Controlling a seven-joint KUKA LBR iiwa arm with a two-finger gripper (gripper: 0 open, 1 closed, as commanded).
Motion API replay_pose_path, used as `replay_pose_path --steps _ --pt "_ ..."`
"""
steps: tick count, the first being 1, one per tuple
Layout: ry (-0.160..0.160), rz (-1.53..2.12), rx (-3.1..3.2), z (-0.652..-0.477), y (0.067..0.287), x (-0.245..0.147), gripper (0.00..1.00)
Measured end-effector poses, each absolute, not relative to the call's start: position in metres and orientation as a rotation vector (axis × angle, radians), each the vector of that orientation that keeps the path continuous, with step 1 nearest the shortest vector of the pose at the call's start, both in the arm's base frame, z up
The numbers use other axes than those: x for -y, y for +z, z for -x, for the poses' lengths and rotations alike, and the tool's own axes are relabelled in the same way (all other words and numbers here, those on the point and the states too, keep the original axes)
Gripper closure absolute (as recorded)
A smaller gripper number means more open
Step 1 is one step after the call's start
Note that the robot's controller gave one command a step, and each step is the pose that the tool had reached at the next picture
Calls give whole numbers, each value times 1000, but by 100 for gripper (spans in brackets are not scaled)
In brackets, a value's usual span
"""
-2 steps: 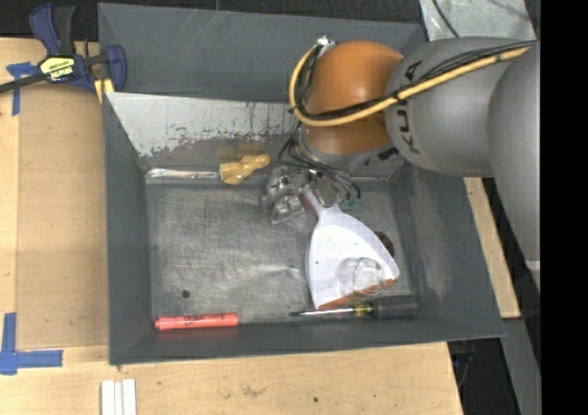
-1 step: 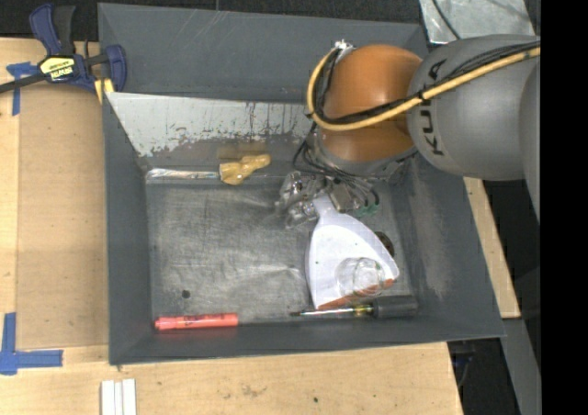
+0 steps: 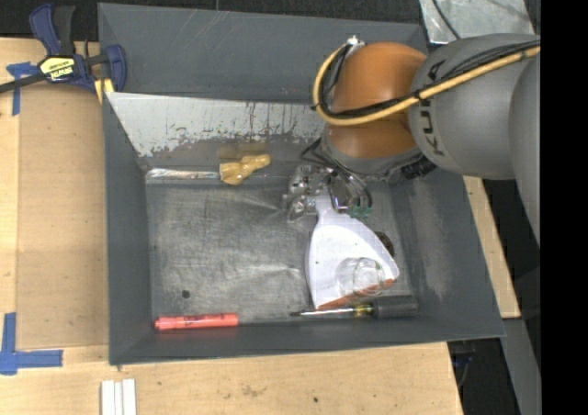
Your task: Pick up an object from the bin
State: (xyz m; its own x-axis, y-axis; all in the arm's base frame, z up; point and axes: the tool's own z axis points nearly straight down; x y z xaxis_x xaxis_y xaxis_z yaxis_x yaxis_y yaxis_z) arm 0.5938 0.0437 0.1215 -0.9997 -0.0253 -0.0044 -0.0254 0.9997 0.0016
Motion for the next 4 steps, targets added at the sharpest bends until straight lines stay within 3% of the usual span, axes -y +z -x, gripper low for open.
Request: replay_pose_path --steps 1,2,3,4 --pt "-1 818 -3031 -526 128 -4 100" --pt "0 816 -3031 -526 128 -5 100" --pt "1 785 -3041 -540 230 -2 0" --pt "1 766 -3045 -548 290 -1 0"
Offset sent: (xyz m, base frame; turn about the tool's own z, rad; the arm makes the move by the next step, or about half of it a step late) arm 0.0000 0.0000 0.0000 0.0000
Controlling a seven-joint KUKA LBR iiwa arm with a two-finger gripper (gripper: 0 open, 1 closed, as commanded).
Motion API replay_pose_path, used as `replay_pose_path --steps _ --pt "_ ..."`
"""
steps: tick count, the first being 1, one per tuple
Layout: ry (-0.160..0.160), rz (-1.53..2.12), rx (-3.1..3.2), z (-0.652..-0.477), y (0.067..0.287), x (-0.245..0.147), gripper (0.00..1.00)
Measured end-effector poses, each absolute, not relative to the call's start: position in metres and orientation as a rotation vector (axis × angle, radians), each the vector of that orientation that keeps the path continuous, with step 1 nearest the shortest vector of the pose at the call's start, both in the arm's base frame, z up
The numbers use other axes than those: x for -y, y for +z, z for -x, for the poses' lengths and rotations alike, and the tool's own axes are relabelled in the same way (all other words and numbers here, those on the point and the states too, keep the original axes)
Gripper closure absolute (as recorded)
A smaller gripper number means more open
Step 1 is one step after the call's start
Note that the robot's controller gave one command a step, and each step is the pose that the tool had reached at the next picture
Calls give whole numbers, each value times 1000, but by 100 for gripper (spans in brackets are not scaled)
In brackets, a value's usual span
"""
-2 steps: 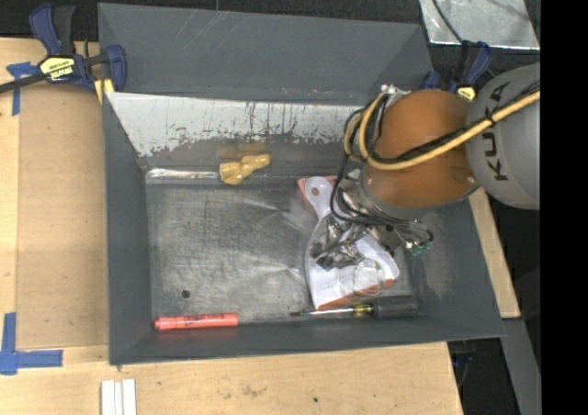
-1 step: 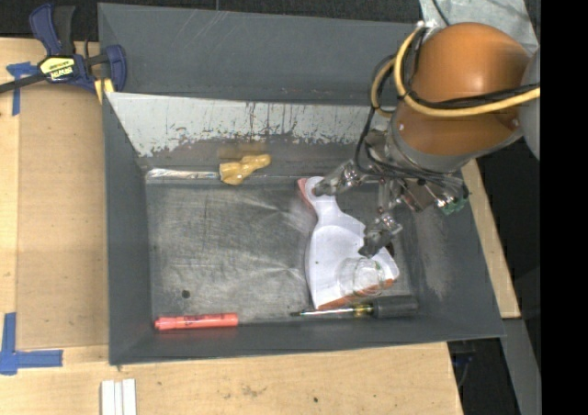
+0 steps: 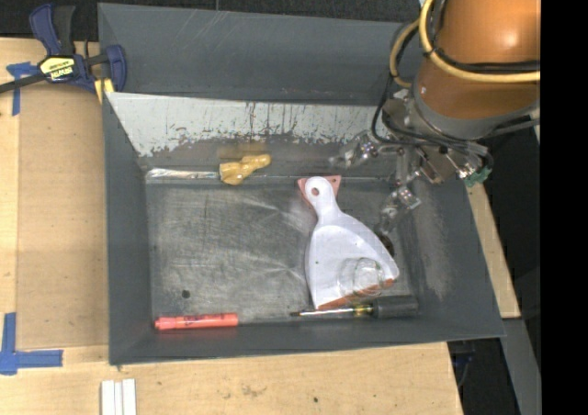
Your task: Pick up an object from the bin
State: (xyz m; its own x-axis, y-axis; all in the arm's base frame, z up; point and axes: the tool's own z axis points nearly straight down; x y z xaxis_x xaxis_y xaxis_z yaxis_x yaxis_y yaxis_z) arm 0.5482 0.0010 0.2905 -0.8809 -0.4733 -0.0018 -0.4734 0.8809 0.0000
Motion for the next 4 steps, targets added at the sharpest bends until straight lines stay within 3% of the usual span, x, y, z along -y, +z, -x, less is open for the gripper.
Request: replay_pose_path --steps 1,2,3,4 --pt "-5 738 -3038 -545 272 -1 0" --pt "-2 822 -3024 -542 208 -6 0" --pt "-1 843 -3021 -508 157 -9 0" --pt "5 948 -3005 -499 141 -6 0"
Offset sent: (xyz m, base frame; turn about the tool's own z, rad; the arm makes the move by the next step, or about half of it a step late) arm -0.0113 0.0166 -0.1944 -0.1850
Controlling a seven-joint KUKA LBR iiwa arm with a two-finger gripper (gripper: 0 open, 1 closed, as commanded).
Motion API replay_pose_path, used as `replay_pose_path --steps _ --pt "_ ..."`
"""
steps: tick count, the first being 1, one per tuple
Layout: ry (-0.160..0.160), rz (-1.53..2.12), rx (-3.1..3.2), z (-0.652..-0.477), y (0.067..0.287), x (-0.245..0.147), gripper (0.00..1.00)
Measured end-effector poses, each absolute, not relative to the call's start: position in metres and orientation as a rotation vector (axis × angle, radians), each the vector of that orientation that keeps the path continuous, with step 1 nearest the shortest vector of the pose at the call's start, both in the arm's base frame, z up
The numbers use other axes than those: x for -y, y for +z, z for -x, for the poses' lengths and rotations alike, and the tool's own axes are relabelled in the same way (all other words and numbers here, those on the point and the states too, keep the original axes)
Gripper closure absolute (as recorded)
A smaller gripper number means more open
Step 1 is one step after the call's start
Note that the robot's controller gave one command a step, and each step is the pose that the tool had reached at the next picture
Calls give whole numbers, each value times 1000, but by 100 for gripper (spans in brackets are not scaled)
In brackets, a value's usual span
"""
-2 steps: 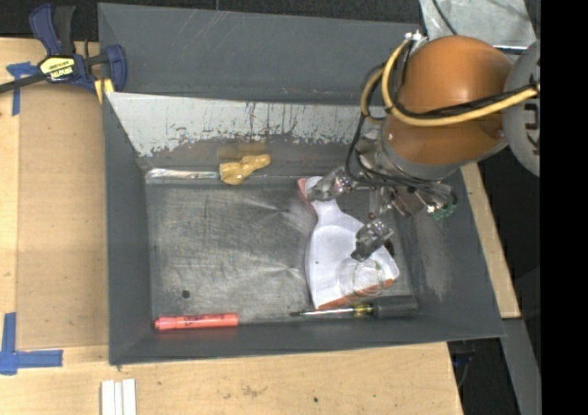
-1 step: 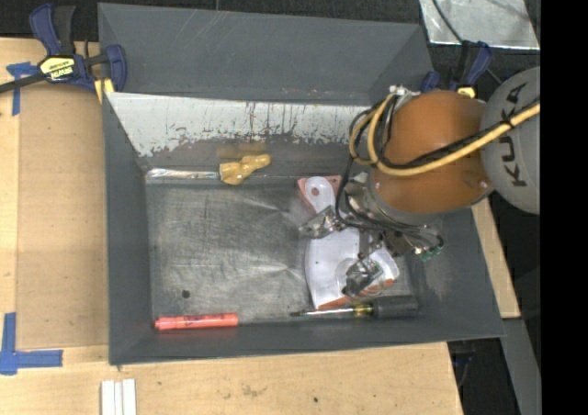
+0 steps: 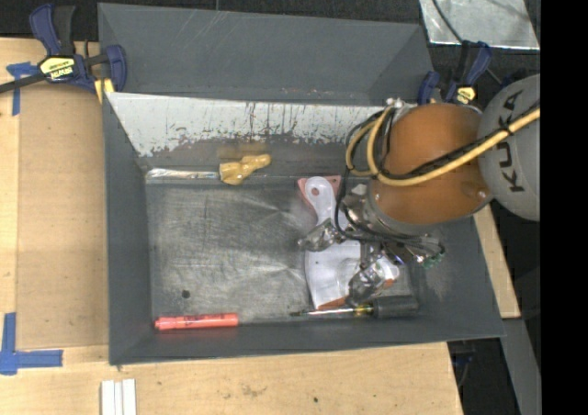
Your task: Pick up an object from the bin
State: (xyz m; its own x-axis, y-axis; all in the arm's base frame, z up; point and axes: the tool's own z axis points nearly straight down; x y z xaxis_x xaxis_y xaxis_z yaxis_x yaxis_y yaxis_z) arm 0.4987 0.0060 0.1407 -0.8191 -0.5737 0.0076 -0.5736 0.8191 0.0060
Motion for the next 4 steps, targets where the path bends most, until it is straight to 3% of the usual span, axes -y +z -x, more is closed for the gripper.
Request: replay_pose_path --steps 1,2,3,4 --pt "6 -1088 2959 -501 107 10 0" --pt "7 -1221 2928 -508 78 5 100" --pt "8 -1221 2929 -508 78 6 100" --pt "2 -1243 2892 -550 217 14 100"
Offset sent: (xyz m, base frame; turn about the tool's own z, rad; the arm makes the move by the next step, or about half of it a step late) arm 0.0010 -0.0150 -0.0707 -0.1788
